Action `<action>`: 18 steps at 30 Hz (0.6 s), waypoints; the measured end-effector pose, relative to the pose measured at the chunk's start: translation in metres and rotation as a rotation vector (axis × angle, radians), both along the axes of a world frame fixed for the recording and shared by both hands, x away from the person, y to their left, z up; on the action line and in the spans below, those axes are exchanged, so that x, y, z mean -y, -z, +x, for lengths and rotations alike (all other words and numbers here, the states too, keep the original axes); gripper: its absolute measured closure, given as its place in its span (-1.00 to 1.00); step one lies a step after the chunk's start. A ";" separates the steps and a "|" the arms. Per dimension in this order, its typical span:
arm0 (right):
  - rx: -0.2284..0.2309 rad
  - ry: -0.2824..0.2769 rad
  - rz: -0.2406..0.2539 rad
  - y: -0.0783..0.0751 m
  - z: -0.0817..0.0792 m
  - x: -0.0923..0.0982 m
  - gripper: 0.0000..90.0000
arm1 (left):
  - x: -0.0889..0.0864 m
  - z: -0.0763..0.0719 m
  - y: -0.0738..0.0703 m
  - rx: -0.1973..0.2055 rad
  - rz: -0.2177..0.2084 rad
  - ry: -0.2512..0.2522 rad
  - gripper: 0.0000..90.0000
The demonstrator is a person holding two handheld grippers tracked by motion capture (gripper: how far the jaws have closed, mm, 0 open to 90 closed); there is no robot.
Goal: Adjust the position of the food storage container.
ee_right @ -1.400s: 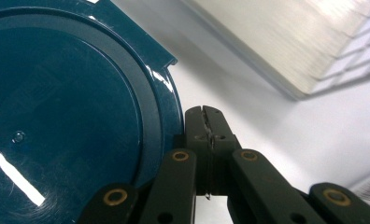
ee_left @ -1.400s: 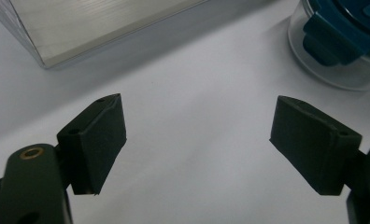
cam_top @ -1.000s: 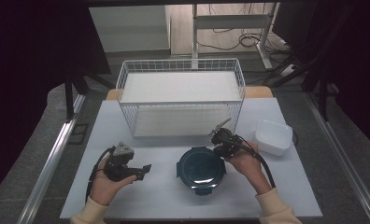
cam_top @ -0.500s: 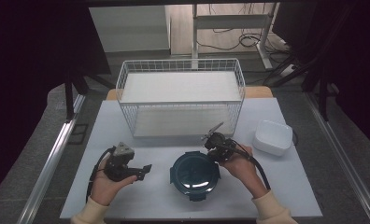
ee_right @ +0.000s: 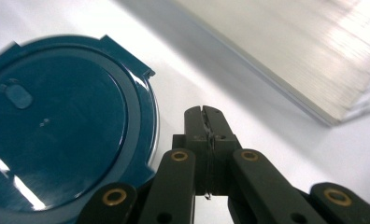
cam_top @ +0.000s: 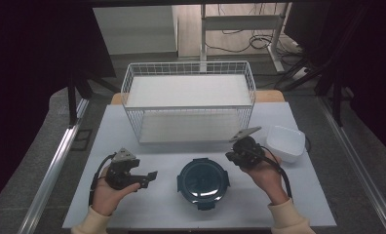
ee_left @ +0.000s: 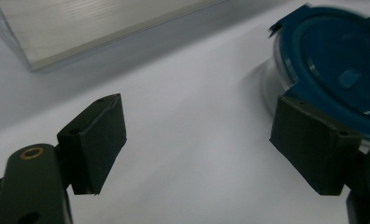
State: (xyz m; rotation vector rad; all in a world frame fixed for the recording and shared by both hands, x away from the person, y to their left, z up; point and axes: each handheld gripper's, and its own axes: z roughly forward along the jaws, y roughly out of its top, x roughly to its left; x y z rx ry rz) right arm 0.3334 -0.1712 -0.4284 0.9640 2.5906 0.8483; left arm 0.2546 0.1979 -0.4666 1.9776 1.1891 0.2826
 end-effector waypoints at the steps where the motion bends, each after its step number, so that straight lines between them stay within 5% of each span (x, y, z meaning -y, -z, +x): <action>1: 0.004 0.016 0.029 -0.001 -0.003 0.005 0.99 | 0.000 0.000 -0.001 0.003 -0.006 0.010 -0.60; 3: 0.011 0.034 0.075 0.001 -0.010 0.013 0.98 | 0.000 -0.001 -0.002 0.005 -0.007 0.014 -0.60; 7: 0.026 0.053 0.076 0.007 -0.019 0.019 0.97 | -0.004 -0.001 -0.002 0.006 -0.026 0.002 -0.60; 14: 0.035 0.044 0.207 0.012 -0.033 0.033 -0.12 | -0.006 -0.001 -0.006 0.007 -0.043 -0.015 -0.60; 18: 0.006 0.041 0.245 0.020 -0.032 0.041 -0.38 | -0.002 -0.003 -0.007 0.008 -0.032 -0.012 -0.60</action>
